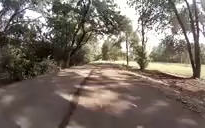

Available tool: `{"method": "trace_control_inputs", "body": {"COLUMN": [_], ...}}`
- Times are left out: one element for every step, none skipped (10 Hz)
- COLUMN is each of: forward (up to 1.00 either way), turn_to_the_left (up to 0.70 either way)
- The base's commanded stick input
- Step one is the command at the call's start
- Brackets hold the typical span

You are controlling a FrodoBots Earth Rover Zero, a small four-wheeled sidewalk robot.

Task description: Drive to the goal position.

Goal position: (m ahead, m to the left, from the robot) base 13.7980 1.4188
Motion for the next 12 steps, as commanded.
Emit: {"method": "trace_control_inputs", "body": {"forward": [0.70,0.70,0.70,0.70,0.70,0.70,0.70,0.70,0.70,0.70,0.70,0.70], "turn_to_the_left": [0.00,0.00,0.00,0.00,0.00,0.00,0.00,0.00,0.00,0.00,0.00,0.00]}}
